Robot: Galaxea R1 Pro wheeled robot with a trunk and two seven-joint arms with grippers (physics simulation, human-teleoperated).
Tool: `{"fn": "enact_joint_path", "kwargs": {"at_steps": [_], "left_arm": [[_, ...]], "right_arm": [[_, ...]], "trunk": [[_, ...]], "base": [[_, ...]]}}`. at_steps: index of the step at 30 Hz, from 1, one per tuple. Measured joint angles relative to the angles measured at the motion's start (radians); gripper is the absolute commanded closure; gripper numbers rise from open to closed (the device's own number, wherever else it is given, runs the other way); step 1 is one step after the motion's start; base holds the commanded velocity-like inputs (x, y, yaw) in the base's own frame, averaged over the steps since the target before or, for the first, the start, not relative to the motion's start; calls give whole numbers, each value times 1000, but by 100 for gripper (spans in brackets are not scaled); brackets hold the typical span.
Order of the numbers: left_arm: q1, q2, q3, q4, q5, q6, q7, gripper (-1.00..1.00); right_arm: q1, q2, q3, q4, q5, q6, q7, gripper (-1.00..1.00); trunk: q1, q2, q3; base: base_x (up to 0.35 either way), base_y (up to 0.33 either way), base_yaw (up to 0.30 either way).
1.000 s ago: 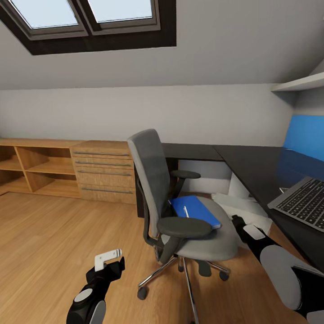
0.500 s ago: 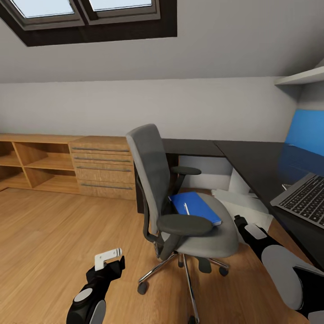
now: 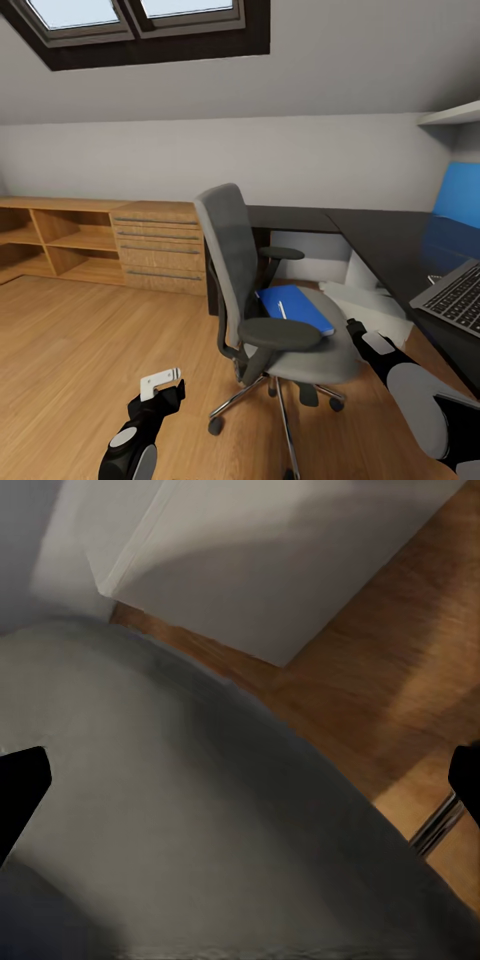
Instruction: In the bedroom, organize the workspace by keeping the computer under the desk, ensuring the monitor is on the desk, placing the keyboard on the desk next to the monitor, placing the mouse on the desk next to the keyboard, moving the folder from the swivel chair onto the desk next to the mouse, stacking the notebook on top of the folder with the pen on top of the notebook, and positioning the swivel chair next to the desk.
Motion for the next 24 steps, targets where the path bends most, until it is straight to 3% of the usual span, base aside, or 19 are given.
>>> {"fn": "enact_joint_path", "kwargs": {"at_steps": [24], "left_arm": [[0, 0, -3, 3, -1, 0, 1, -100]], "right_arm": [[0, 2, 4, -1, 14, -2, 0, -100]], "trunk": [[0, 0, 0]], "base": [[0, 0, 273]]}}
